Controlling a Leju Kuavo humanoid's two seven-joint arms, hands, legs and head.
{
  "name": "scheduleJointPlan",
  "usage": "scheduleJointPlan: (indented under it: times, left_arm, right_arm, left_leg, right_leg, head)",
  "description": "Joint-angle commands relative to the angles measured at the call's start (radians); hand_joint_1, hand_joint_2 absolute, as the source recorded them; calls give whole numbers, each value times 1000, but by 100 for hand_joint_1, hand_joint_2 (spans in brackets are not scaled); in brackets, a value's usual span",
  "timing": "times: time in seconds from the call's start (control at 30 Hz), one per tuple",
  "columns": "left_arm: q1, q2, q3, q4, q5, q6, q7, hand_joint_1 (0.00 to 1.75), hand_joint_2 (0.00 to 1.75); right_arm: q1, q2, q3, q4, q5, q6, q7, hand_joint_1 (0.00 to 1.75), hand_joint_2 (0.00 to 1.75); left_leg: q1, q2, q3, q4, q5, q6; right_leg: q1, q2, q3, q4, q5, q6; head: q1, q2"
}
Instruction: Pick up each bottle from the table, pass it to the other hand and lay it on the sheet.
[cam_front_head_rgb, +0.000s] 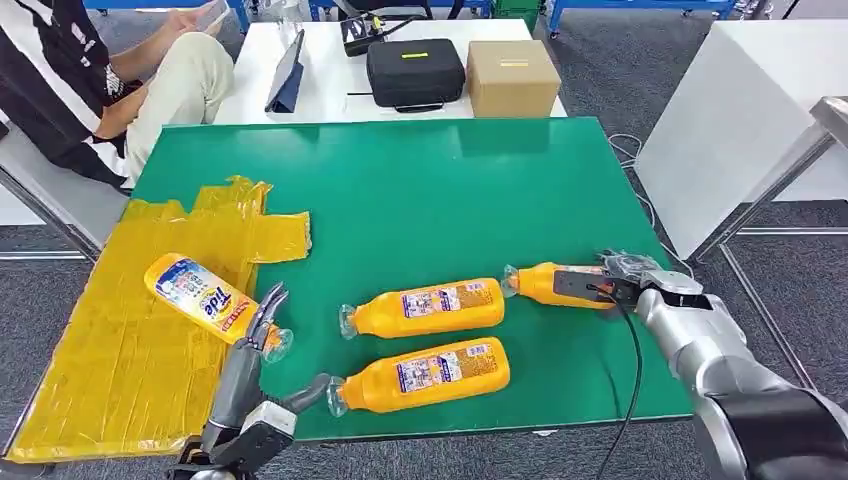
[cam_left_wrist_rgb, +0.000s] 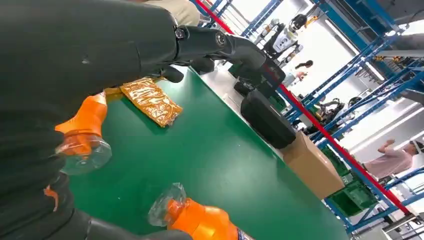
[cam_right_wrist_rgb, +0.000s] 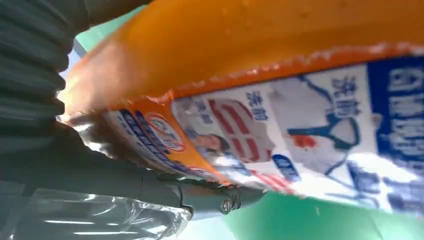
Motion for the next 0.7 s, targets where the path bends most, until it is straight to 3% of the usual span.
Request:
scheduleJointPlan:
  times: [0.03,0.2,0.33,0.7]
  left_arm:
    - [-47,-17,13,94,6,-17,9,0,175]
    - [-67,-25,2,122,3,-41,7,0,175]
    - [-80,-19,4,123,14,-51,16,0,175]
    - [-29,-10,32,64,15,-51,46,0,175]
  right_arm:
    - [94,34,8,101,-22,53,-16,150,175]
    - [177,2,0,63,-45,18,-27,171,175]
    - [220,2,-17,16,-58,-100,-45,175,175]
    - [256,69,-154,-103,-118,-397,76,175,175]
  left_leg:
    - [2,-3,2,-4,2,-3]
    - [3,-4,4,-2,1,-2]
    - [4,-8,5,-4,3,-3]
    - [3,4,5,0,-2,-2]
  right_leg:
    - [2,-4,4,-6,2,-1]
    - [3,-5,7,-6,1,-1]
    - [3,-9,9,-10,2,-1]
    - [4,5,7,-6,3,-2]
  head:
    - [0,0]
    - [0,0]
    - [0,0]
    - [0,0]
